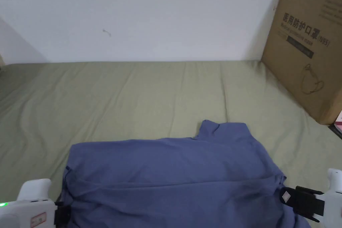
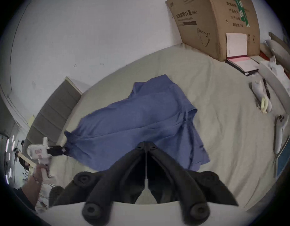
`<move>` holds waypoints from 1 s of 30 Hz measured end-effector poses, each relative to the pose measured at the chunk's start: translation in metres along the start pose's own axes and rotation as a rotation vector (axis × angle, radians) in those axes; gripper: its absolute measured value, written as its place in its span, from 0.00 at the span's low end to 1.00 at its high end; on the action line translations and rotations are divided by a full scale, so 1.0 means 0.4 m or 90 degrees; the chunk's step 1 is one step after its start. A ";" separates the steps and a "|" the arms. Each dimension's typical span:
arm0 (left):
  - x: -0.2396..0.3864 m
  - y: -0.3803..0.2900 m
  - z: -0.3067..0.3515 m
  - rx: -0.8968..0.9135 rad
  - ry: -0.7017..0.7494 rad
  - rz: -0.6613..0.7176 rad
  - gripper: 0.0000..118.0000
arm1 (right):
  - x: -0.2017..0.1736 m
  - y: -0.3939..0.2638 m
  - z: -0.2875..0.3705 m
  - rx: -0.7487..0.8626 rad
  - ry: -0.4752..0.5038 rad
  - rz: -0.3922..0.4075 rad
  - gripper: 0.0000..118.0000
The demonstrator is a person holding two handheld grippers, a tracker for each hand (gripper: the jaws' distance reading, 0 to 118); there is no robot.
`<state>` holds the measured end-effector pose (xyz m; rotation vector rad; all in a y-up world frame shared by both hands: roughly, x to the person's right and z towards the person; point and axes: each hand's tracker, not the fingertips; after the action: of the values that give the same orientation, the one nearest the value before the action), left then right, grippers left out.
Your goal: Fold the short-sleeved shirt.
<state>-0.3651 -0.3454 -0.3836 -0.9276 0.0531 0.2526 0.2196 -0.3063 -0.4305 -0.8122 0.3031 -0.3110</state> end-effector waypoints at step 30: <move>-0.039 -0.035 0.192 0.017 0.006 0.037 0.04 | 0.119 -0.006 0.036 -0.214 -0.025 -0.002 0.09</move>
<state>-0.3819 -0.2951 -0.3240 -0.9014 0.0927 0.3005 0.2681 -0.3168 -0.4262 -1.1477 0.3223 -0.2496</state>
